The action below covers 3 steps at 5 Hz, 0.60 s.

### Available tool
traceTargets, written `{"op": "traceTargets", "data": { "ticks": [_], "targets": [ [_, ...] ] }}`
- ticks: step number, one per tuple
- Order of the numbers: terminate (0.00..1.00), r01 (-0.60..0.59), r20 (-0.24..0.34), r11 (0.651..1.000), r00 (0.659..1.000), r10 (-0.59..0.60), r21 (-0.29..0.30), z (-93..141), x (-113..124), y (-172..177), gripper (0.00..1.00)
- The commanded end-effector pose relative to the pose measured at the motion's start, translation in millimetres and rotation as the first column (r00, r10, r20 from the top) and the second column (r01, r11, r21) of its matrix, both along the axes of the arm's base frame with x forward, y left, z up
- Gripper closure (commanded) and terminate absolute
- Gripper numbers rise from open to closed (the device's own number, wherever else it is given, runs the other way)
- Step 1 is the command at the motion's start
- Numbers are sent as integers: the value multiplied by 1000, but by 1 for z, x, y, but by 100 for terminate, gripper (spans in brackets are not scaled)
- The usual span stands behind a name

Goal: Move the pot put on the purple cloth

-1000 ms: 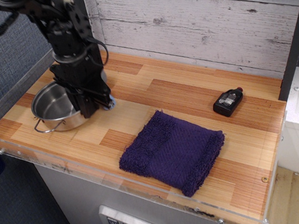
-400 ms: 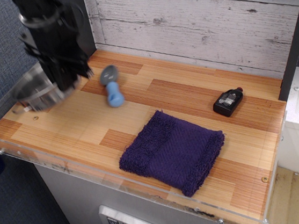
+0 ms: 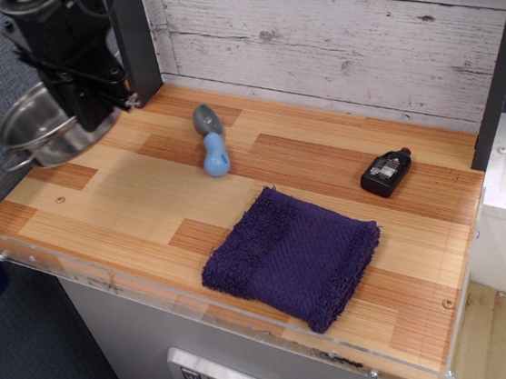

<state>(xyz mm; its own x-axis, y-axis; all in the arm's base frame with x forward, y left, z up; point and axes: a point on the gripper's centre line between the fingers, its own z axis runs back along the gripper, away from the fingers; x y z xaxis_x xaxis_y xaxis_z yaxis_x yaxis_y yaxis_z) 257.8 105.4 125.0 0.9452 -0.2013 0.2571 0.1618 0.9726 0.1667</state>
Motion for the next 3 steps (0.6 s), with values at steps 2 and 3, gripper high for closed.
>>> {"op": "traceTargets", "data": {
  "ticks": [2, 3],
  "targets": [
    [0, 209, 61, 978, 976, -208, -9, 12, -3, -91, 100],
    [0, 287, 62, 958, 956, -286, -9, 3, -3, -125, 100]
  ]
}}
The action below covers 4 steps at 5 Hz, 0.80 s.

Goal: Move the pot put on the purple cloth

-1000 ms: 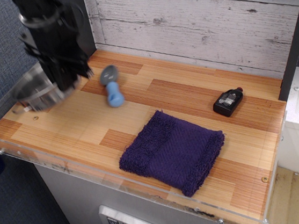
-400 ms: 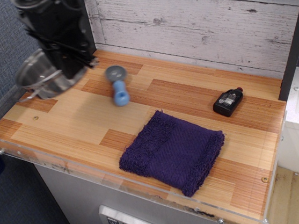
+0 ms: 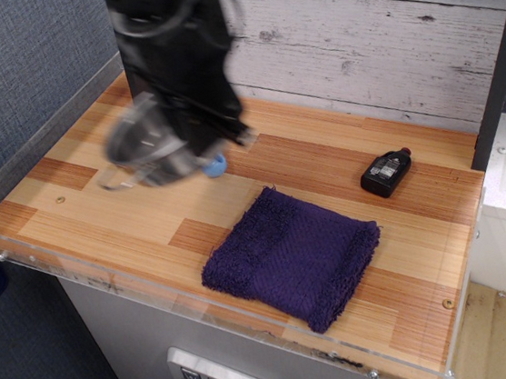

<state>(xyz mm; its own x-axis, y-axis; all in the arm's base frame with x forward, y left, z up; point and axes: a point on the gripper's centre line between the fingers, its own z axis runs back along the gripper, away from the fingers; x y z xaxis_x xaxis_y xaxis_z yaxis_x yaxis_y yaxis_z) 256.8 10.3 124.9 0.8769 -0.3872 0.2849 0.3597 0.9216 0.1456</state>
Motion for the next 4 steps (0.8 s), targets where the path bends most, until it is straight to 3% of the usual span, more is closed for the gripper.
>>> {"op": "traceTargets", "data": {
  "ticks": [1, 4],
  "targets": [
    [0, 131, 26, 991, 991, -131, 9, -10, -6, -51, 100],
    [0, 210, -38, 978, 977, -210, -3, -53, -19, -80, 100]
  ]
}}
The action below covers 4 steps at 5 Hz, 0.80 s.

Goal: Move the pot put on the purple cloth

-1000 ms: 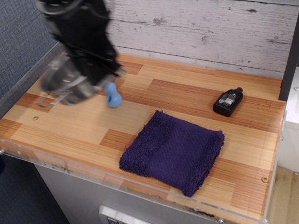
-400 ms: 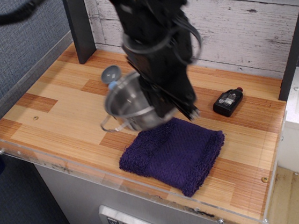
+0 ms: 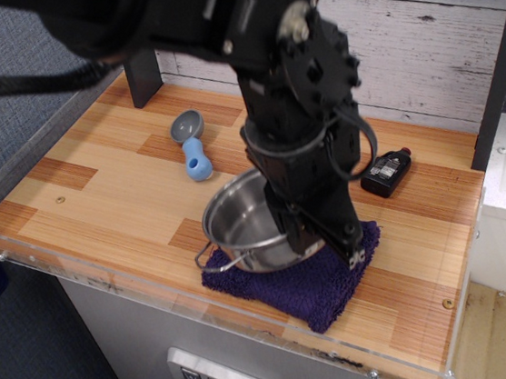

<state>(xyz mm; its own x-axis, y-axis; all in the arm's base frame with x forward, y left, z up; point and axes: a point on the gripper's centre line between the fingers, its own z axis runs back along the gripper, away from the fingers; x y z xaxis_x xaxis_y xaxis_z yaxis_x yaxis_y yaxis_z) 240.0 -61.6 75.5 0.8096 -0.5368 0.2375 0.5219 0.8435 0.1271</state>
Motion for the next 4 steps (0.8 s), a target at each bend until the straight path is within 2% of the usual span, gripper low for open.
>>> {"op": "traceTargets", "data": {
  "ticks": [1, 2, 4],
  "targets": [
    [0, -11, 17, 999, 1000, 10, 33, -14, -2, -10, 100],
    [0, -134, 19, 989, 991, 133, 68, -16, -1, -4, 0],
    [0, -186, 13, 981, 983, 185, 57, -14, 2, -4, 0]
  ]
}}
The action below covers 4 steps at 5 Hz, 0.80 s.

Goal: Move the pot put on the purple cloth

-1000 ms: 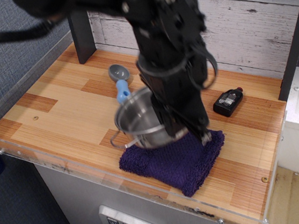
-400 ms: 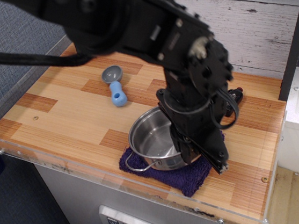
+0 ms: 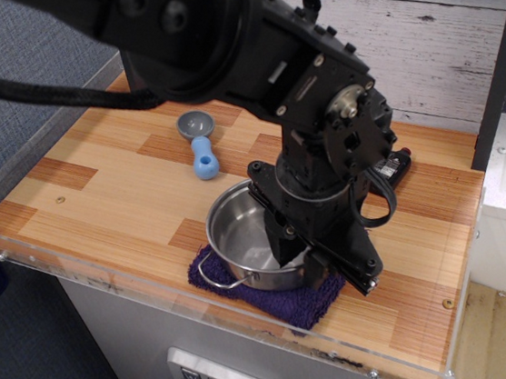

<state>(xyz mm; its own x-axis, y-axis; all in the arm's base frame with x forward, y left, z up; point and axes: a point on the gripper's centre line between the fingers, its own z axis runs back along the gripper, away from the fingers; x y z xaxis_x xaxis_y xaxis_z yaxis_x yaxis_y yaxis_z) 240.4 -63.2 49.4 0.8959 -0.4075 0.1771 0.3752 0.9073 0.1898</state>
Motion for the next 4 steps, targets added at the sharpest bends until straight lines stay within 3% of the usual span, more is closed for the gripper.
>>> {"op": "traceTargets", "data": {
  "ticks": [1, 2, 4],
  "targets": [
    [0, -24, 34, 999, 999, 24, -28, 14, 0, -1, 0],
    [0, -34, 48, 998, 998, 36, -54, 22, 1, 1, 0],
    [0, -150, 172, 979, 970, 173, -137, 98, -1, 15, 0]
  ]
}}
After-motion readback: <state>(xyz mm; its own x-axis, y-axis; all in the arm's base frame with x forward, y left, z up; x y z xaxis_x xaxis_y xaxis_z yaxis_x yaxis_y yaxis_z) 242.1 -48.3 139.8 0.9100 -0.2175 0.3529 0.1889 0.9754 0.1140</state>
